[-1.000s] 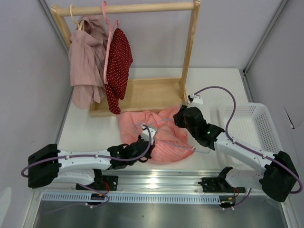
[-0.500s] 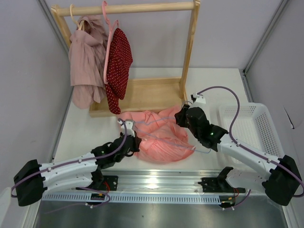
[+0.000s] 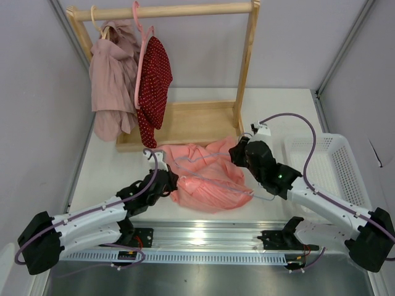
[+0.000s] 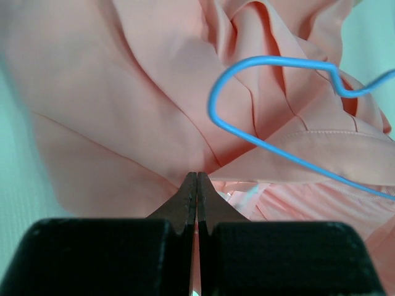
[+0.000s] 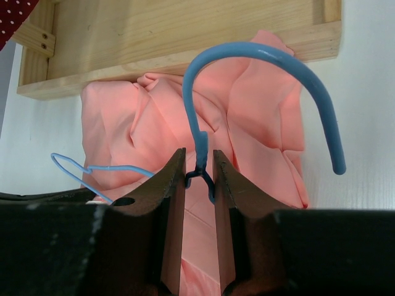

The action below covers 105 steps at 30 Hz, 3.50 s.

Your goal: Place the skirt on the hanger

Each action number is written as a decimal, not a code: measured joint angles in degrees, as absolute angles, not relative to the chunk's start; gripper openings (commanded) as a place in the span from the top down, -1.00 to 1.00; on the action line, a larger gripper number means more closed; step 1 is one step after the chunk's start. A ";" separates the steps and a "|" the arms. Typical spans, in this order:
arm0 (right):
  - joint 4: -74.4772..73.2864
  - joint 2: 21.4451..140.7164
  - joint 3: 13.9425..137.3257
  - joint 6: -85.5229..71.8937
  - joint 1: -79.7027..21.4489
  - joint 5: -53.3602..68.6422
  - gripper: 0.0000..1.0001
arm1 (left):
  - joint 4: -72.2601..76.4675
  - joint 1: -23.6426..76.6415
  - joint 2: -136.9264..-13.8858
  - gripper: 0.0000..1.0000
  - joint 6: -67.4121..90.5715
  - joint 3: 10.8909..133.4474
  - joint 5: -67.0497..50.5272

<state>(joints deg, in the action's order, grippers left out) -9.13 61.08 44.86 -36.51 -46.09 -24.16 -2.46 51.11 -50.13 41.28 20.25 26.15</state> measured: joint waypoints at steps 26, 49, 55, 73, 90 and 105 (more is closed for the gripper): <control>-8.99 63.81 42.87 -36.49 -46.00 -24.14 1.00 | -3.20 48.47 -41.10 0.55 30.26 24.34 16.23; -8.32 68.27 46.33 -36.58 -44.95 -24.14 1.00 | -7.66 64.25 -70.54 0.17 18.76 35.53 14.66; -8.34 68.27 46.35 -36.58 -44.77 -24.14 1.00 | -7.33 64.93 -73.19 0.11 17.87 36.23 16.73; -8.34 68.25 46.44 -36.67 -44.38 -24.08 1.00 | -3.92 66.28 -78.52 0.09 16.25 37.54 20.38; -8.34 68.25 46.44 -37.08 -44.38 -23.92 1.00 | -3.90 66.59 -83.94 0.35 17.12 37.98 26.68; -8.34 68.25 46.44 -37.08 -44.31 -23.92 1.00 | -3.86 66.65 -79.61 0.94 17.47 38.37 22.55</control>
